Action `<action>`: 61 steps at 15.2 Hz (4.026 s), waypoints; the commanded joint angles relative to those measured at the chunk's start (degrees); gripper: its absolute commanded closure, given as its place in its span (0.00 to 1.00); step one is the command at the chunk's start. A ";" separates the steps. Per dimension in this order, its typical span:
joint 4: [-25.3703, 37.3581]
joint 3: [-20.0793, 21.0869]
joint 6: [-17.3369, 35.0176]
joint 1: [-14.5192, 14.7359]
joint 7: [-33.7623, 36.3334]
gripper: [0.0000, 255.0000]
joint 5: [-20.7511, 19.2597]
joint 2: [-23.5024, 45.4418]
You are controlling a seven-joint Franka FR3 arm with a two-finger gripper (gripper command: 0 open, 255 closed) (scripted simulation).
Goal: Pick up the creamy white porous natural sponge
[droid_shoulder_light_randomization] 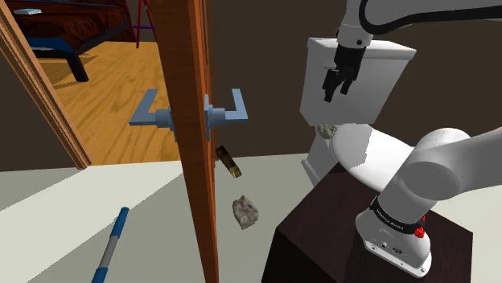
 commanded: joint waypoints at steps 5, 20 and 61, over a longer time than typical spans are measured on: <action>-5.43 -6.98 11.25 -3.42 -3.96 0.00 -2.62 3.55; -5.45 -27.61 40.83 -4.58 -20.97 0.00 3.53 29.64; 7.93 -32.39 46.21 -6.28 -52.75 1.00 40.89 57.42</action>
